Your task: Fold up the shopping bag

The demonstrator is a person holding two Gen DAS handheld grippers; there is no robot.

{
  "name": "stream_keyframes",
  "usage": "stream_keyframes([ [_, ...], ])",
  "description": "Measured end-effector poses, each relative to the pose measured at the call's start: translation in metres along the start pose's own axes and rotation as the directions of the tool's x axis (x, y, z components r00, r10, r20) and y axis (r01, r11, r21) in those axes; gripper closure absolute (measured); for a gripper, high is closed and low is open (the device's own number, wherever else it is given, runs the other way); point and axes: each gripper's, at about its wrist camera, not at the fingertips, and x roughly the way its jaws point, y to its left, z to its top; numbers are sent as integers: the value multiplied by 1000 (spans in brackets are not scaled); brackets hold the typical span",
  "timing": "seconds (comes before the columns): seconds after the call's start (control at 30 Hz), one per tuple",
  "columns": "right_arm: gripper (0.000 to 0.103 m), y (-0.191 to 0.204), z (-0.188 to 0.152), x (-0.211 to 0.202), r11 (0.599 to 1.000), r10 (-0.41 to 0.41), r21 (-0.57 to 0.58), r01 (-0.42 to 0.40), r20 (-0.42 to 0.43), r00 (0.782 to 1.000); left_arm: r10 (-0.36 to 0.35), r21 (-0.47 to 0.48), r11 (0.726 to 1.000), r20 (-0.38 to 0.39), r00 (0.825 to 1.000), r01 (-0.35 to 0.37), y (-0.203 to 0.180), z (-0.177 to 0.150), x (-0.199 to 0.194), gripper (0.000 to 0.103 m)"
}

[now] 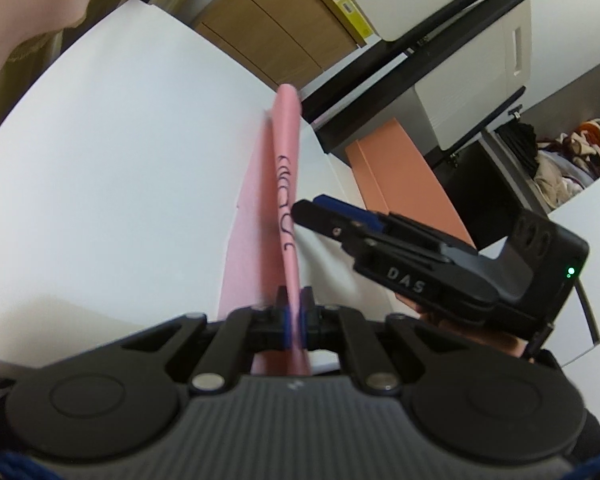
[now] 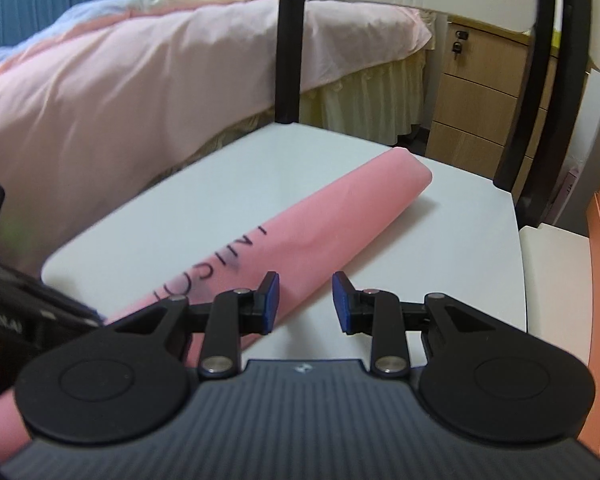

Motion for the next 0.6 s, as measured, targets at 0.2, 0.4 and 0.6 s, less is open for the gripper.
stream_keyframes([
  [0.2, 71, -6, 3, -5, 999, -18, 33, 18, 28, 999, 11, 40, 999, 24, 1000, -11, -2, -4, 0, 96],
  [0.4, 71, -6, 8, -14, 999, 17, 32, -21, 122, 992, 12, 68, 998, 36, 999, -14, -3, -8, -1, 96],
  [0.6, 71, 4, 13, -7, 997, 80, -4, -81, 140, 987, 4, 65, 998, 39, 999, -6, 0, -9, -4, 96],
])
